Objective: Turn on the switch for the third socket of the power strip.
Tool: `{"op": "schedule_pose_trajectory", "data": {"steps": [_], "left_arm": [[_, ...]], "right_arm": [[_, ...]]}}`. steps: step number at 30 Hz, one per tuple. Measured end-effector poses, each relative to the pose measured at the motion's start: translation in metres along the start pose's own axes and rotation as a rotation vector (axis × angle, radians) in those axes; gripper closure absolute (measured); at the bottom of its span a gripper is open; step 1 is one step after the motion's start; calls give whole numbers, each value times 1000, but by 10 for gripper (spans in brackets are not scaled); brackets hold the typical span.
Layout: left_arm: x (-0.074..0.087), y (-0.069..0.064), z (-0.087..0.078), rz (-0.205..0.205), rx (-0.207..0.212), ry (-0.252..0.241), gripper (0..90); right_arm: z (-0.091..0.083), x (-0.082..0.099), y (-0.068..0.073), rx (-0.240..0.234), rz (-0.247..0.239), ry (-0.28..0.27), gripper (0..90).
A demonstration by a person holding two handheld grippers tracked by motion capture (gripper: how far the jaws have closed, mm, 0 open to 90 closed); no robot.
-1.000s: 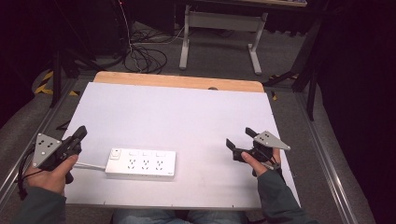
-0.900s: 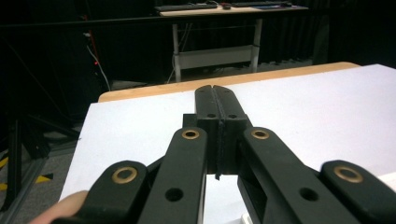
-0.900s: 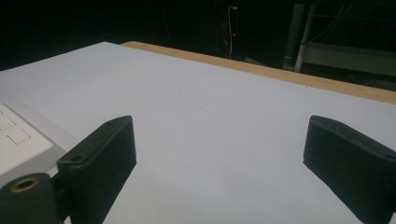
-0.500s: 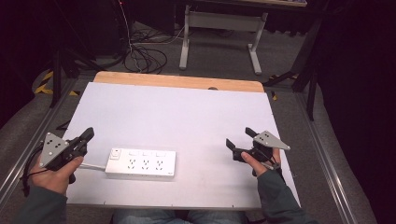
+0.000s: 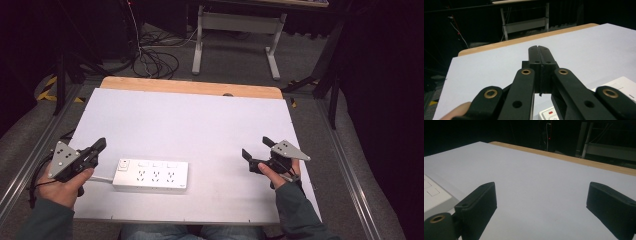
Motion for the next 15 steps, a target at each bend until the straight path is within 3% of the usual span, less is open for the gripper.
{"op": "schedule_pose_trajectory", "data": {"steps": [15], "left_arm": [[1,-8,4,17,45,16,899]], "right_arm": [[0,0,0,1,-2,0,98]]}}
Point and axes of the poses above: each handheld gripper's, and its own axes: z roughly forward along the jaws, x roughly out of its underside, y roughly to its left, the point moved 5 cm from there along z, roughly forward along the jaws, and after that the axes turned 4 degrees about -y, right-handed, at the moved point
